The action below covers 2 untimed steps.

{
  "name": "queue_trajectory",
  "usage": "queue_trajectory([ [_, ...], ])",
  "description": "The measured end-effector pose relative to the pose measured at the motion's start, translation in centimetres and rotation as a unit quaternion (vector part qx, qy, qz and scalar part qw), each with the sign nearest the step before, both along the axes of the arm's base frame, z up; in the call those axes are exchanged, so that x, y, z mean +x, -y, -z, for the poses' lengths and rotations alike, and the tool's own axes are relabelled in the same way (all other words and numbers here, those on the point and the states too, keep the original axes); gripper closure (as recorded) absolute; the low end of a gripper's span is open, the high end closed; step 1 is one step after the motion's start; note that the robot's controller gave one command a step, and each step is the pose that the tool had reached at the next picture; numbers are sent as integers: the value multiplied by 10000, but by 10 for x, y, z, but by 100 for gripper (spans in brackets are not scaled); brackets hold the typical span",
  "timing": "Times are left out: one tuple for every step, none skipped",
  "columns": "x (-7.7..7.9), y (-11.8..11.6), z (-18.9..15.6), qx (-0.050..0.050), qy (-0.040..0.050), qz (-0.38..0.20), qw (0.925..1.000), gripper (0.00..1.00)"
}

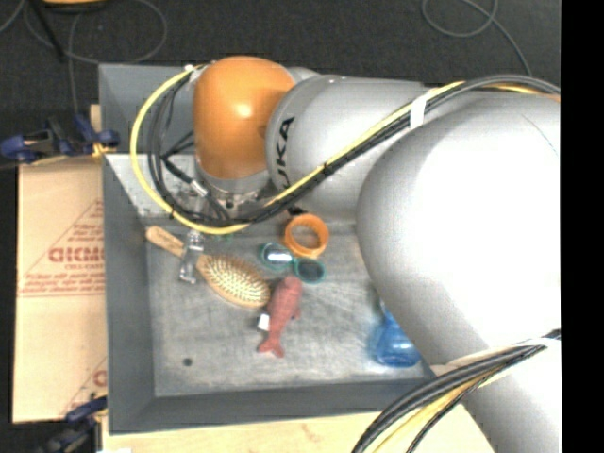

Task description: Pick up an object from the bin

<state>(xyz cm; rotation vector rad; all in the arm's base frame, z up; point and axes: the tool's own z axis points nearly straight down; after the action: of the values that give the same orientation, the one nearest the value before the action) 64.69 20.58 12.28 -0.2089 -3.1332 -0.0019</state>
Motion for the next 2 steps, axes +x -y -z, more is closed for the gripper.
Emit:
queue_trajectory([
  [7, -8, -5, 14, 44, 317, 9995, 0],
  [-9, 3, 53, 5, 22, 796, 9968, 0],
])
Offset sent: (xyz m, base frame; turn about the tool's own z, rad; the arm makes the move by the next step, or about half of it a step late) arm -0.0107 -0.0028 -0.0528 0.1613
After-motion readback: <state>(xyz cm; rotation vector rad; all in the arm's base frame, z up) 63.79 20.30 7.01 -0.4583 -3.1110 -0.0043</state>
